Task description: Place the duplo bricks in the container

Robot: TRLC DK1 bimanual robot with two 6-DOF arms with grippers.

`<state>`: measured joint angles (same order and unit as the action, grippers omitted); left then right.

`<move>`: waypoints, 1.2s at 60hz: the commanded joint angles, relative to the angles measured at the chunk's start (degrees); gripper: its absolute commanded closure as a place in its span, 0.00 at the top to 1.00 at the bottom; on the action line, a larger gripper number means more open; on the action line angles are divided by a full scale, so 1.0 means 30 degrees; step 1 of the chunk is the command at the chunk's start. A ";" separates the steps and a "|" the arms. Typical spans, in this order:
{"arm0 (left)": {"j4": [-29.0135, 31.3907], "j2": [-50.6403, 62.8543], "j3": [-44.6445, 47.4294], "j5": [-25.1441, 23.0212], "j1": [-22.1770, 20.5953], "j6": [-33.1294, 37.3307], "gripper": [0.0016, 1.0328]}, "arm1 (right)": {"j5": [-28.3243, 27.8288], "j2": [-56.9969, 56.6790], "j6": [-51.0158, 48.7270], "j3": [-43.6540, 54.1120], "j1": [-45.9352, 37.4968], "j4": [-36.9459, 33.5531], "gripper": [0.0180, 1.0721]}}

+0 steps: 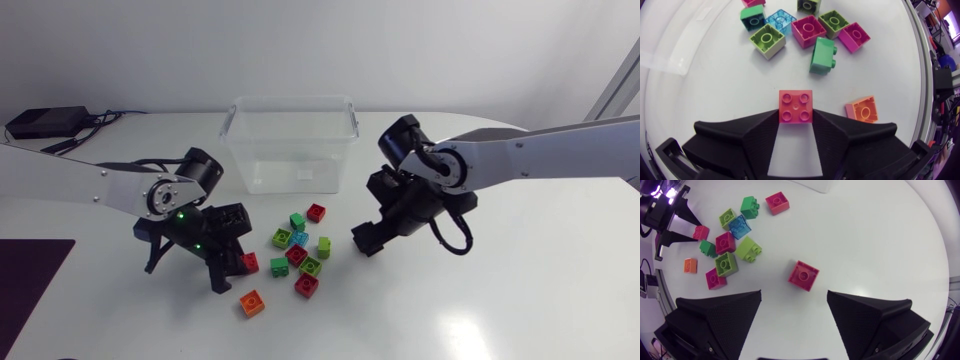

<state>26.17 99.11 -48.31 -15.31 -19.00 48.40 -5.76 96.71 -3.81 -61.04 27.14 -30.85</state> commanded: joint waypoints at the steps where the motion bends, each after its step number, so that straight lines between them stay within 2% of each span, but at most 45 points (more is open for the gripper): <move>1: 0.0123 -0.0752 0.0167 -0.0316 -0.0110 0.0419 0.40 | 0.0133 0.0665 0.0510 -0.0602 0.0125 -0.0498 0.89; 14: 0.0123 -0.0869 0.0226 -0.0668 -0.0345 0.0624 0.40 | 0.0103 0.0694 0.0510 -0.0690 0.0008 -0.0732 0.89; 23: 0.0270 -0.2334 -0.0184 -0.0697 -0.0345 0.0419 0.40 | 0.0133 0.0899 0.0539 -0.0778 0.0066 -0.0732 0.89; 35: 0.2848 -0.5439 -0.2616 -0.0873 0.0153 0.0126 0.40 | 0.0133 0.1720 0.0685 -0.1129 0.0359 -0.0791 0.89; 43: 0.3873 -0.6113 -0.4637 -0.0873 0.0534 -0.0138 0.40 | 0.0543 0.2716 0.1183 -0.1803 0.0564 -0.0849 0.89; 52: 0.3697 -0.5908 -0.6454 -0.1107 0.1354 -0.0929 0.40 | 0.1041 0.3507 0.1652 -0.2565 0.0506 -0.1201 0.89; 64: 0.1969 -0.5058 -0.8182 -0.1107 0.1735 -0.2101 0.40 | 0.1656 0.4649 0.2033 -0.3532 0.0388 -0.1582 0.89; 72: 0.1441 -0.3945 -0.9647 -0.1137 0.1823 -0.2687 0.40 | 0.1715 0.5206 0.2209 -0.3766 0.0359 -0.1699 0.84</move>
<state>31.75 84.47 -74.11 -18.09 -14.17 42.28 -1.10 110.26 0.91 -71.55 28.45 -34.59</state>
